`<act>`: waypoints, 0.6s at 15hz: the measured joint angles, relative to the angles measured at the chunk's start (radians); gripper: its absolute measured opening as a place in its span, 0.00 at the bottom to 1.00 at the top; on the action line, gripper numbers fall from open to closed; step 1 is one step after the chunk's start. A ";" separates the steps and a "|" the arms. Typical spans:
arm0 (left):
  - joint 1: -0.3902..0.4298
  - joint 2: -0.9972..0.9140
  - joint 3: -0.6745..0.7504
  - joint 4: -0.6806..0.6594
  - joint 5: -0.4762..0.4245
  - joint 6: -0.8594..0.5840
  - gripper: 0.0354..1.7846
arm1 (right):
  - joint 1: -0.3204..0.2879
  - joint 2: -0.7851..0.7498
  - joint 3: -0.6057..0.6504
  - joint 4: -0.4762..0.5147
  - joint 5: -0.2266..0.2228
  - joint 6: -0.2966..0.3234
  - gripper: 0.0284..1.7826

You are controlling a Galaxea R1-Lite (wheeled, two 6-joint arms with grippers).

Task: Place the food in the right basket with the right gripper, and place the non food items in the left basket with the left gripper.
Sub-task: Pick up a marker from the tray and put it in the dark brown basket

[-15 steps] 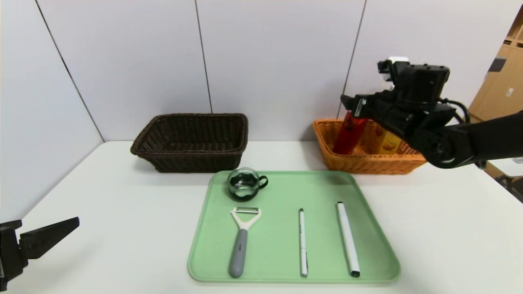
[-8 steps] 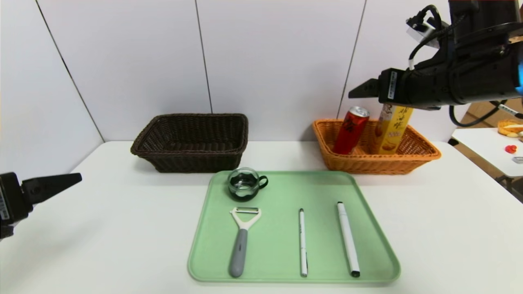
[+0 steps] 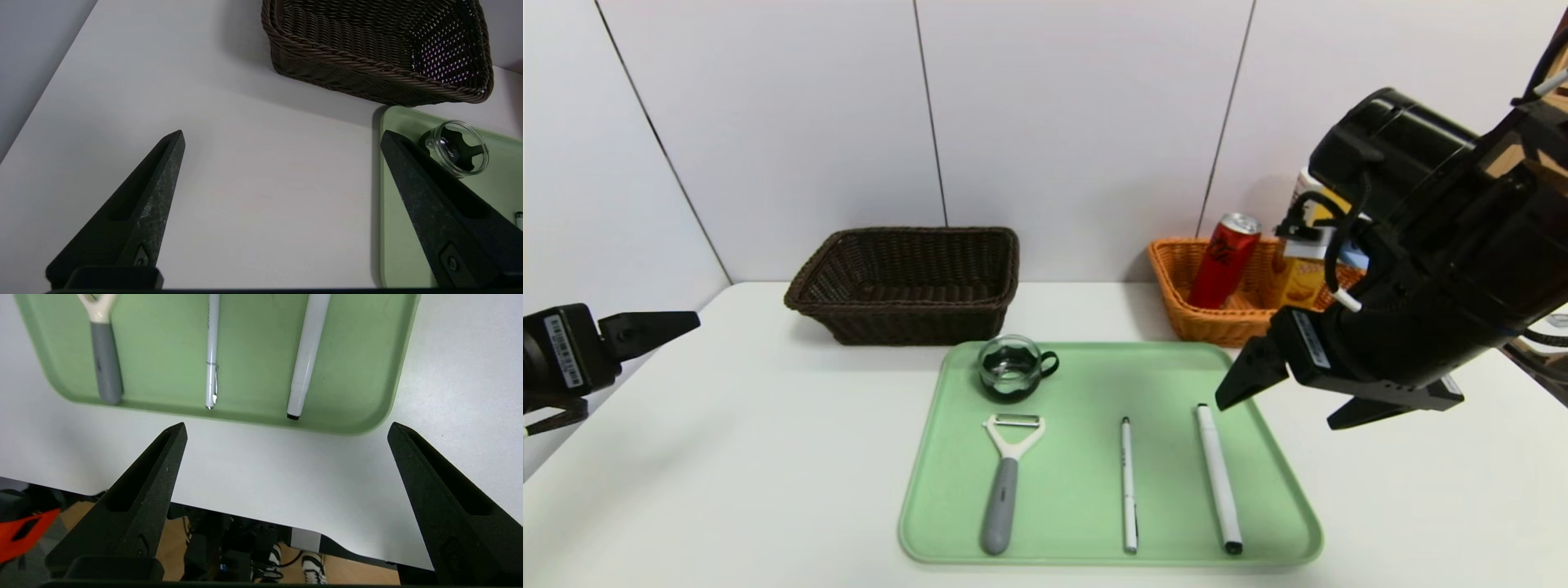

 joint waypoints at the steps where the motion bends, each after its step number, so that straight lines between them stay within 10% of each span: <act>1: -0.006 0.000 0.003 0.002 0.000 0.001 0.94 | 0.021 0.007 0.017 0.000 -0.011 0.007 0.95; 9: -0.083 -0.020 -0.003 0.115 -0.006 0.000 0.94 | 0.097 0.184 -0.010 -0.004 -0.110 0.150 0.95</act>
